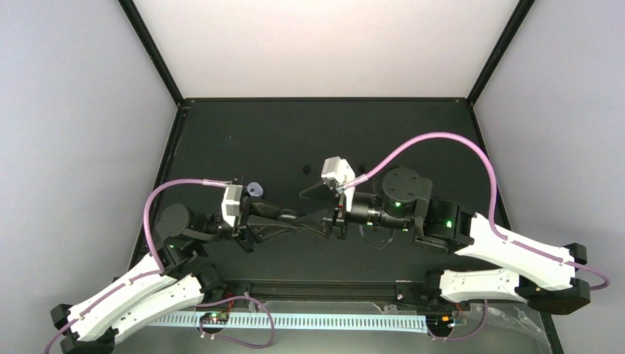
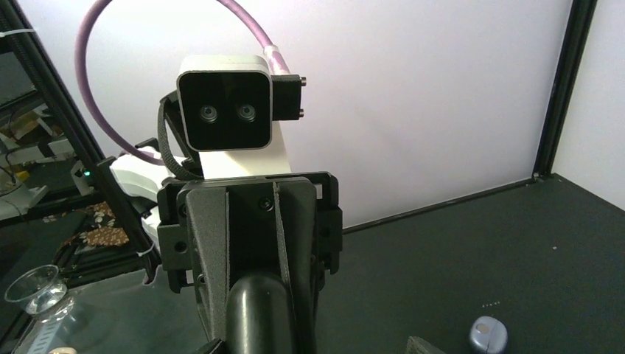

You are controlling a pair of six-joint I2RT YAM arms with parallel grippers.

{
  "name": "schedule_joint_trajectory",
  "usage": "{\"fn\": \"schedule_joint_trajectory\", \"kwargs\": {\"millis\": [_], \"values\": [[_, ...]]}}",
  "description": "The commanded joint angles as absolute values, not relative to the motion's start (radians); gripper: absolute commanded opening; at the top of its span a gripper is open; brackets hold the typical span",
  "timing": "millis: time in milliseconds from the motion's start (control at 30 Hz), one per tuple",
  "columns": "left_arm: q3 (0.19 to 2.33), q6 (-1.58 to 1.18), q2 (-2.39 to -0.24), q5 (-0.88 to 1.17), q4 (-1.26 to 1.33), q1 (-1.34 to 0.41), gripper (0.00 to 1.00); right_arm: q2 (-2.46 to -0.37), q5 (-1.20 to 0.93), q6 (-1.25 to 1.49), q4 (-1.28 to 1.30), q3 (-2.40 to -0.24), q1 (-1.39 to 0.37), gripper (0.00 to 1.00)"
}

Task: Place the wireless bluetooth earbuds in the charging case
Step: Open the charging case, then pick up the earbud from the center of the board.

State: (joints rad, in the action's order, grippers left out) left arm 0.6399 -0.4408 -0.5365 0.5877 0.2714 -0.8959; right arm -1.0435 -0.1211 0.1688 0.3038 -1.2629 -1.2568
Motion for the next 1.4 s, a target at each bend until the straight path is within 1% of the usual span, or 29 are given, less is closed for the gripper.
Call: {"fn": "schedule_joint_trajectory", "kwargs": {"millis": [0,167,333,467,833,1133,1200,1267,1367], "values": [[0.678,-0.429,-0.517,0.628,0.286,-0.894,0.02,-1.039,0.016,0.187,0.332,-1.283,-1.253,0.62],[0.674,-0.426,-0.511,0.631,0.268,-0.894,0.02,-1.027,0.101,0.204,0.331,-1.285,-1.253,0.61],[0.665,-0.428,-0.504,0.621,0.262,-0.894,0.02,-1.023,0.136,0.225,0.329,-1.279,-1.252,0.60],[0.659,-0.433,-0.502,0.604,0.258,-0.894,0.01,-1.016,0.121,0.232,0.326,-1.275,-1.252,0.60],[0.604,-0.496,-0.474,0.504,0.276,-0.894,0.02,-0.996,-0.009,0.228,0.280,-1.244,-1.253,0.63],[0.555,-0.544,-0.433,0.421,0.252,-0.895,0.02,-0.986,0.041,0.256,0.254,-1.211,-1.248,0.64],[0.534,-0.558,-0.410,0.393,0.242,-0.894,0.02,-0.984,-0.018,0.299,0.231,-1.199,-1.203,0.65],[0.513,-0.565,-0.386,0.373,0.223,-0.894,0.02,-0.976,-0.068,0.354,0.186,-1.162,-1.123,0.65],[0.492,-0.572,-0.345,0.345,0.183,-0.895,0.01,-0.948,-0.068,0.457,0.120,-1.073,-0.976,0.66]]}}
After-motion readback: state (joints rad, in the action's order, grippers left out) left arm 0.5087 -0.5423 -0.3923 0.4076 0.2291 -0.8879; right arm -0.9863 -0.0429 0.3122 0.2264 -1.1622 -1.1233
